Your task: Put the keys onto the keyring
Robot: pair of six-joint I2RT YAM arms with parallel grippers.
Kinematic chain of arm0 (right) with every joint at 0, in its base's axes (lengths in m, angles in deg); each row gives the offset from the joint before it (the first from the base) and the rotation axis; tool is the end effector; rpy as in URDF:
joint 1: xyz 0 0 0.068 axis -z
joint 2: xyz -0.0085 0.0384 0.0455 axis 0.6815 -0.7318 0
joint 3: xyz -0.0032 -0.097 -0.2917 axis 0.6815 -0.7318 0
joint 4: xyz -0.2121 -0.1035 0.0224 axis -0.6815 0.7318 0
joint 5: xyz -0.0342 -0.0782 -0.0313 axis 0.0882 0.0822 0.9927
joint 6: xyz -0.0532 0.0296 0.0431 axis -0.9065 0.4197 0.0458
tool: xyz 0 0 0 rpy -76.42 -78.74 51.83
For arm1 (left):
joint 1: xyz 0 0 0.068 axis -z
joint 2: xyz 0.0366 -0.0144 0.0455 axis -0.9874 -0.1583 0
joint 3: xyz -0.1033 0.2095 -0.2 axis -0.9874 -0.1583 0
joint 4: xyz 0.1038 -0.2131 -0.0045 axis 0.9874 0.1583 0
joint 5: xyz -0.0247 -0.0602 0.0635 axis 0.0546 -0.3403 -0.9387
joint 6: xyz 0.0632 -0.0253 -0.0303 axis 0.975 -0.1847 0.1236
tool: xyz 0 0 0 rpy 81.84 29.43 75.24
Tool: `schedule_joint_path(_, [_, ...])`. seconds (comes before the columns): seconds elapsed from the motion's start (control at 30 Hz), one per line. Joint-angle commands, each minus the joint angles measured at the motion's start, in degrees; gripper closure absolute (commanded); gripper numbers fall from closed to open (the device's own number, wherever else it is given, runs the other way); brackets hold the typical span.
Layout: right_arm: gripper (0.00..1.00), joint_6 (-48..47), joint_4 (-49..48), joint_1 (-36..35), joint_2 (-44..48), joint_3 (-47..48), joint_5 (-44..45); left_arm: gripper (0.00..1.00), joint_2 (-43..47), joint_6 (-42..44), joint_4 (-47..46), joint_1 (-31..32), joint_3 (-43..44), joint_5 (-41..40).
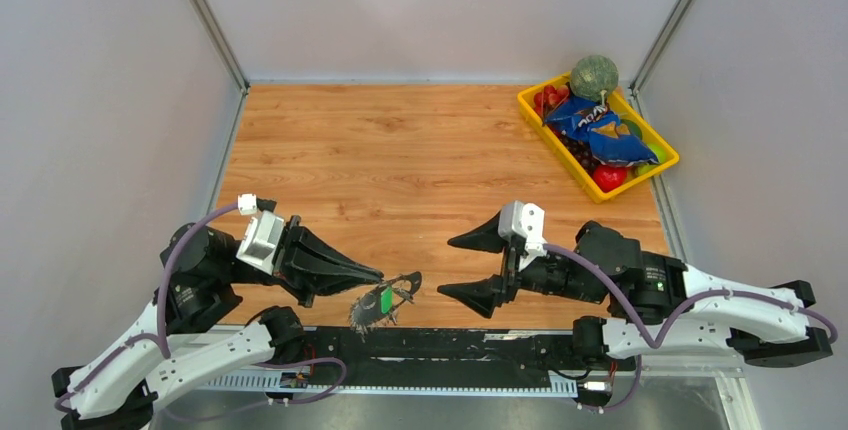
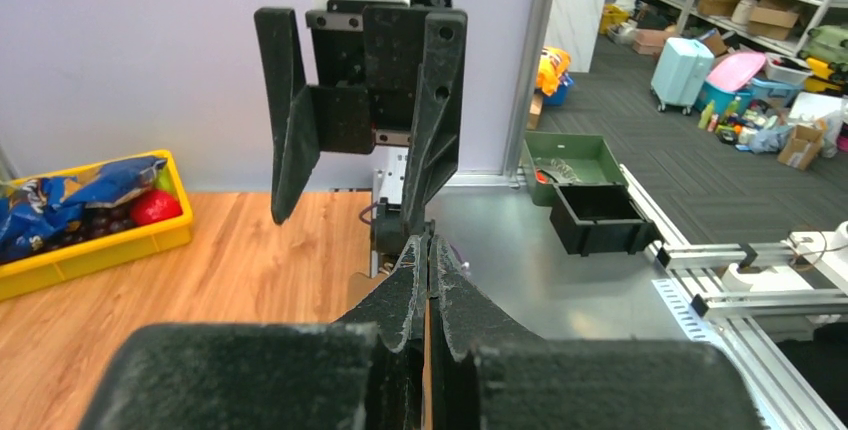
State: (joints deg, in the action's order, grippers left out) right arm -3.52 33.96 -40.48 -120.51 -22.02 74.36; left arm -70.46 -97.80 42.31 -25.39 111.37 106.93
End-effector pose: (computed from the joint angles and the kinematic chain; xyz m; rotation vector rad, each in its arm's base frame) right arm 0.0224 0.1304 0.4320 -1.0683 1.3649 1.0208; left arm -0.0046 -0.0615 0.4418 1.0284 1.0610 -1.4855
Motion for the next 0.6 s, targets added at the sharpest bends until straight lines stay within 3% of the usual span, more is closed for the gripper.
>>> schedule_joint_path(0.0, [0.25,-2.77,0.22,-0.08,-0.53,-1.87,-5.49,1.00,-0.63,0.48,-1.77,0.04,2.94,4.50])
schedule_joint_path(0.2, [0.17,-5.33,-0.88,-0.06,-1.02,-3.88,-5.76,1.00,-1.55,-0.23,-1.80,0.06,2.98,8.12])
schedule_joint_path(0.57, [0.15,-12.10,-2.19,-0.06,-3.60,-4.01,-10.63,1.00,-1.63,-0.43,-1.79,0.04,2.46,11.58])
